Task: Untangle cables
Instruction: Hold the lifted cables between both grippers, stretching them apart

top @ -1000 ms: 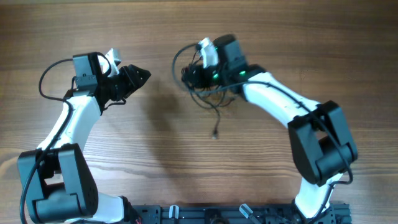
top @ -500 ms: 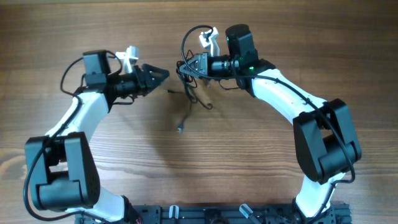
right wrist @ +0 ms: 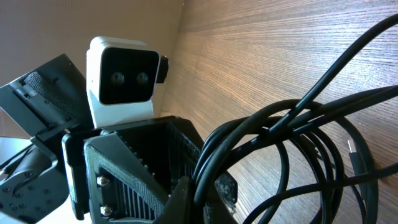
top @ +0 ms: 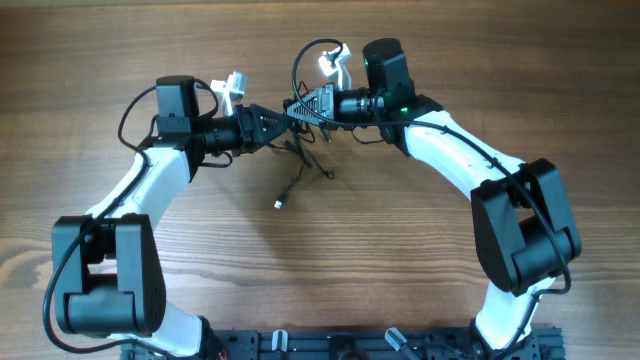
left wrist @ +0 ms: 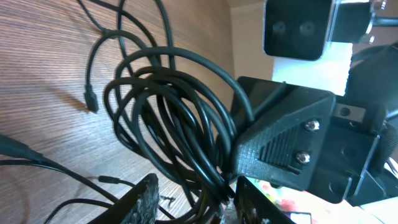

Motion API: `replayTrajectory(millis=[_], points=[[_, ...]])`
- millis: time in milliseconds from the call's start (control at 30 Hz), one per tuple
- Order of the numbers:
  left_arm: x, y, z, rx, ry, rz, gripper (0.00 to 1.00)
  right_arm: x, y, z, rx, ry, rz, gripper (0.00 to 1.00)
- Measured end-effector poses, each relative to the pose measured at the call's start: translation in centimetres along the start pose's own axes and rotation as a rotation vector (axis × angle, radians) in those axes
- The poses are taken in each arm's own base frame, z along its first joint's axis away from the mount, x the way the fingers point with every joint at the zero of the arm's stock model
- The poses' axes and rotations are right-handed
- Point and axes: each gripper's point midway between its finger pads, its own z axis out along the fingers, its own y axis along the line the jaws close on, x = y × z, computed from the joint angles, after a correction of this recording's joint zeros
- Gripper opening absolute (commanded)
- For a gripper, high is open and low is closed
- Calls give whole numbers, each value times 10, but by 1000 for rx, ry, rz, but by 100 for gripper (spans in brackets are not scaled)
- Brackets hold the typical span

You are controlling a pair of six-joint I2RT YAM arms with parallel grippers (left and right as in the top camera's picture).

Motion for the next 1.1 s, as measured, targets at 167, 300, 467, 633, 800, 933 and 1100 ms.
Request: replayTrajectory(millis=[167, 300, 467, 633, 800, 933, 1100], points=[[-2, -1, 2, -13, -8, 9, 4, -1, -4, 2, 26, -15, 3, 4], [-3, 0, 3, -15, -8, 6, 4, -2, -5, 2, 31, -20, 3, 4], [-3, 4, 3, -35, -11, 37, 4, -2, -6, 2, 34, -23, 4, 4], [-7, 34, 3, -184, -59, 2, 4, -6, -6, -2, 26, -28, 2, 4], [-15, 48, 0, -266, -102, 17, 4, -12, -10, -9, 28, -43, 8, 4], [-16, 50, -1, -281, -104, 51, 4, -9, -11, -9, 30, -32, 19, 6], [-16, 49, -1, -280, -95, 114, 4, -8, -11, -9, 30, -27, 26, 4]])
